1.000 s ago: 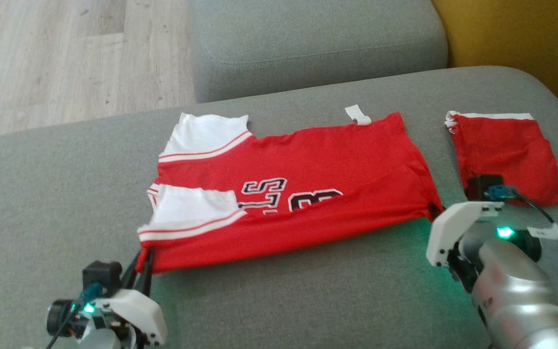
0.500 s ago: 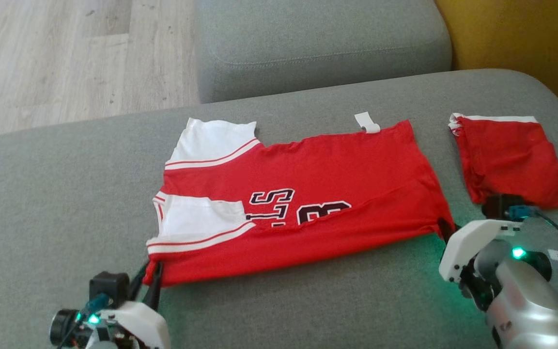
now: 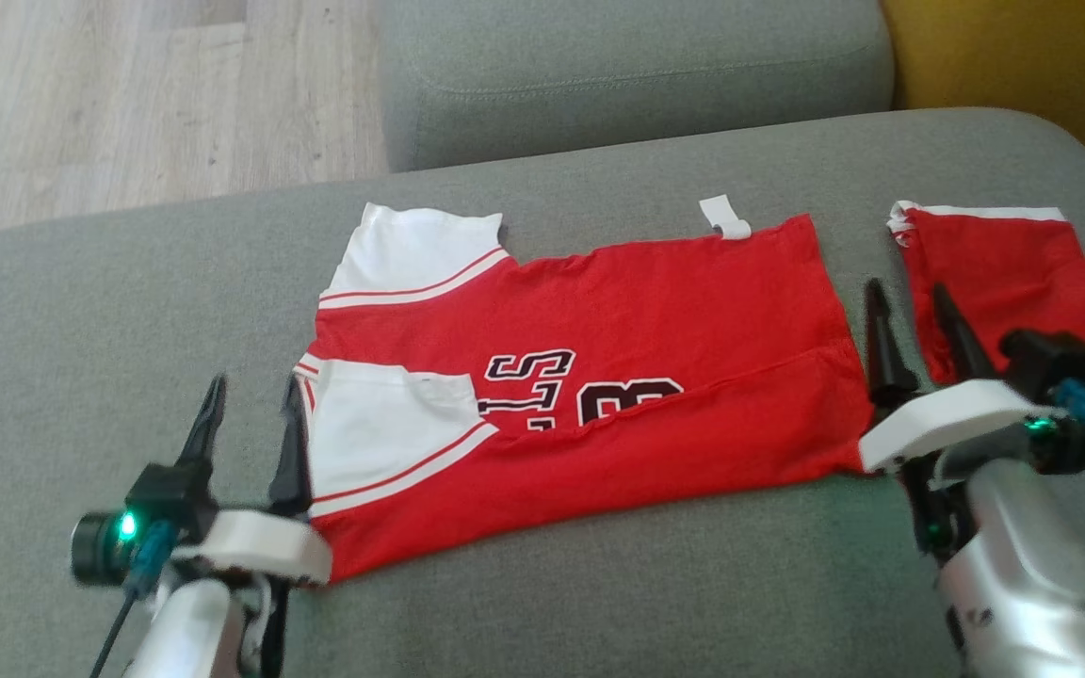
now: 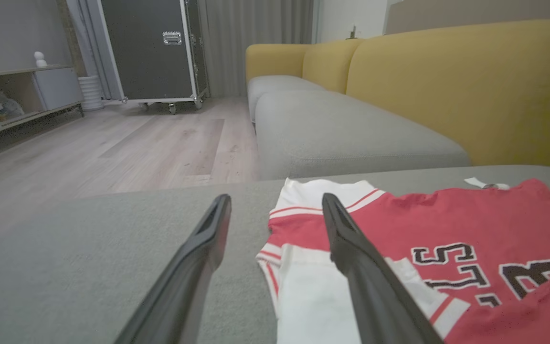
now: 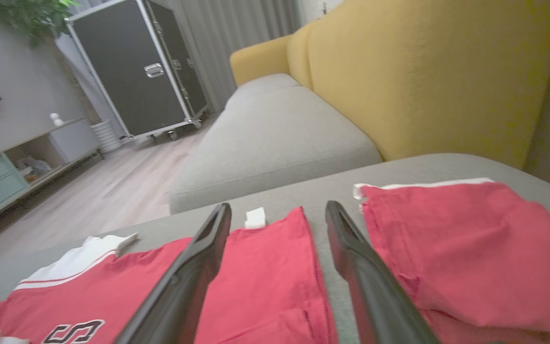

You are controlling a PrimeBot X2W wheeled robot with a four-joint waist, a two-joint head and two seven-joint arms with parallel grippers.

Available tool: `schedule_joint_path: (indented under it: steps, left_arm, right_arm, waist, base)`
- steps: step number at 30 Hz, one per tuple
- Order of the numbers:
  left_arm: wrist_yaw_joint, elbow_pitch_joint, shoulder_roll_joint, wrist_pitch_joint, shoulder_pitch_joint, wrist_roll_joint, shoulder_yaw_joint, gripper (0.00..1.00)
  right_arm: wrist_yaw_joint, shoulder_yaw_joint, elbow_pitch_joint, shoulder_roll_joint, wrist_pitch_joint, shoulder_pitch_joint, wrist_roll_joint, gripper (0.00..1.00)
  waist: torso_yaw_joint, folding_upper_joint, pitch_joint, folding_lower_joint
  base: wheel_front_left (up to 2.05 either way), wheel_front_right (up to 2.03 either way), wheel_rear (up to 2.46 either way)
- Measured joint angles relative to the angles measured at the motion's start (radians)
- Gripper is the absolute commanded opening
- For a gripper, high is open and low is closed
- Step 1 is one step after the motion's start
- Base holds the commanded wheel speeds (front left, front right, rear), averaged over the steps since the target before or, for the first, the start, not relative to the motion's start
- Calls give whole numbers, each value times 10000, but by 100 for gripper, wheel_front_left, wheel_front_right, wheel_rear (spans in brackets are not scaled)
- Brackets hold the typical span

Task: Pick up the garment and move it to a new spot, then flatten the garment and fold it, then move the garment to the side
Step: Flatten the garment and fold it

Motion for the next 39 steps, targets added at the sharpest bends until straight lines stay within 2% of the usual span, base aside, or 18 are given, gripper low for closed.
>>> schedule_joint_path:
  steps: [8,13,15,18,21,22,24,28,30,34,39]
  left_arm:
    - [-249,-1528,-593,-125,-103,372,403,100]
    - [-660,-1116,-527,-132,-344,711,479,100]
    - [-857,-608,-280,-113,-838,871,428,100]
    - [-1289,163,192,468,-2225,1001,211,100]
    - [-1687,926,725,1396,-3885,1185,-188,100]
    - [-1837,1534,1103,2286,-4887,1172,-585,100]
    - [-1894,2069,1390,3055,-5674,800,-892,100]
    - [-1908,2899,1745,4824,-6778,-767,-1735,100]
    - [-1910,3196,1973,5398,-7181,-1193,-2115,100]
    - [-1910,3638,2445,5933,-7894,-1666,-2591,100]
    - [-1910,4184,2548,6178,-8456,-2211,-2855,100]
  right_arm:
    - [0,-399,-2169,525,-184,1168,-717,100]
    - [0,-535,-2790,713,-213,1299,-1005,100]
    - [0,-529,-2953,740,-215,1282,-1072,100]
    - [0,-504,-3124,763,-215,1175,-1114,100]
    - [0,-198,-3206,765,-215,738,-1321,100]
    - [0,-29,-3300,800,-215,358,-1352,100]
    - [0,-12,-3417,807,-215,24,-1348,100]
    - [0,-67,-3620,809,-215,-279,-1095,100]
    - [0,-38,-3699,809,-217,-296,-1041,100]
    - [0,17,-3923,811,-217,-308,-861,100]
    - [0,77,-4128,815,-217,-341,-637,100]
  waist:
    - [71,0,378,0]
    - [-44,0,844,0]
    - [-131,0,1062,0]
    - [-279,0,1452,1]
    - [-494,0,1873,2]
    - [-682,0,2153,2]
    - [-879,-1,2436,2]
    - [-1217,-1,3040,3]
    - [-1370,-1,3303,3]
    - [-1637,-1,3785,2]
    - [-1897,-1,4259,3]
  base:
    - [0,0,0]
    - [0,0,0]
    - [0,0,0]
    - [0,0,0]
    - [0,0,0]
    - [0,0,0]
    - [0,0,0]
    - [0,0,0]
    - [0,0,0]
    - [0,0,0]
    - [0,0,0]
